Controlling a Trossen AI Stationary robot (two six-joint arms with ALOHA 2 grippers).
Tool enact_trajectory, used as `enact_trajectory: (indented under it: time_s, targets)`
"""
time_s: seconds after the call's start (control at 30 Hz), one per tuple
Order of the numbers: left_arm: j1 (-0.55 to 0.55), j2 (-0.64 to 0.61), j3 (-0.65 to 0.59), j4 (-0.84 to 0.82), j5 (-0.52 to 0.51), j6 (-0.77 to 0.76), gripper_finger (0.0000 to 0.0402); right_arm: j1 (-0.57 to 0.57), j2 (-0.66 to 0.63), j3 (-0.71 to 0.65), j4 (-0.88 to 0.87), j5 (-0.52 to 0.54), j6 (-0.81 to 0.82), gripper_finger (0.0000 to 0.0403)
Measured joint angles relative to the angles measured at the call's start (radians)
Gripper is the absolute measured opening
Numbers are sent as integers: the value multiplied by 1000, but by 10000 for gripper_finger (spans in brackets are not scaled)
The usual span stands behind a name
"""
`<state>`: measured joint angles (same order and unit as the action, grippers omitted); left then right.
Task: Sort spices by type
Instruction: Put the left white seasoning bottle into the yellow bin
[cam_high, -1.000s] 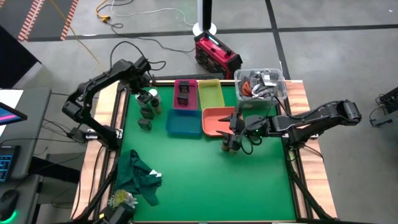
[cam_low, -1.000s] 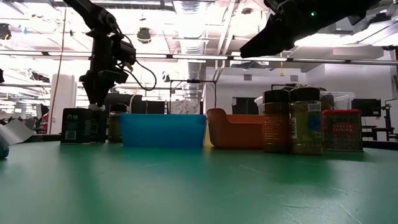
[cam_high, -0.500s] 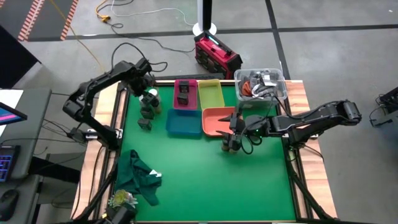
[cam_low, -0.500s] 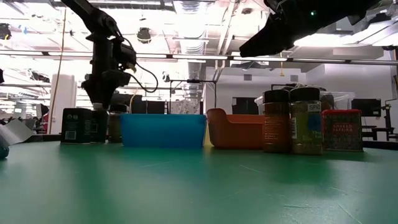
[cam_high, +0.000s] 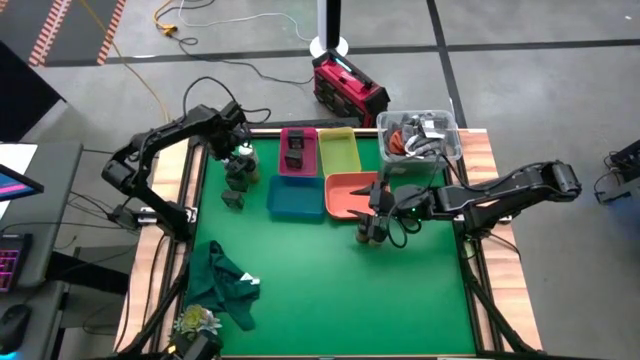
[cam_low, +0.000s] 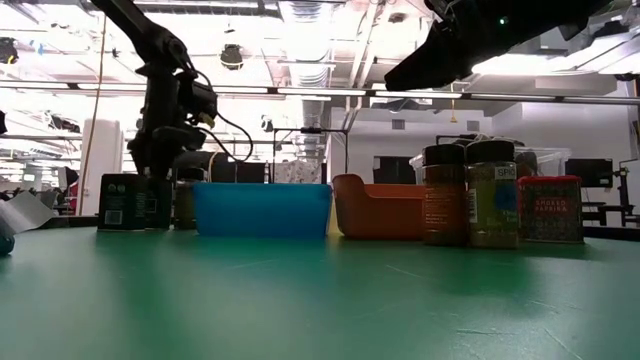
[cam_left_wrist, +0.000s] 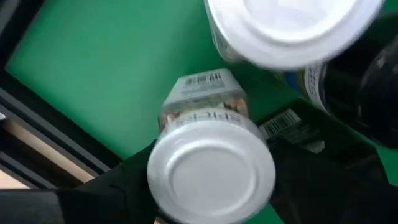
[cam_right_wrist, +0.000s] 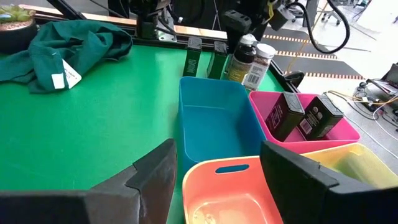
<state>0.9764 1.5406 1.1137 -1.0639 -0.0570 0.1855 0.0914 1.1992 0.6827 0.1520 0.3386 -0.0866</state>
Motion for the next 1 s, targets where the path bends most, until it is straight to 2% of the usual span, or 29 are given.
enact_trajectory:
  time_s: [0.33, 0.53, 0.77, 1.0]
  targets:
    - [-3, -1, -4, 27, 0, 0, 195, 0, 0, 0, 0, 0, 0, 260]
    - [-3, -1, 22, -39, -1, 8, 195, 0, 0, 0, 0, 0, 0, 260]
    - [-3, -1, 182, -143, -9, 14, 195, 0, 0, 0, 0, 0, 0, 260]
    - [-43, -1, 377, -200, -153, 25, 195, 0, 0, 0, -2, 0, 1, 260]
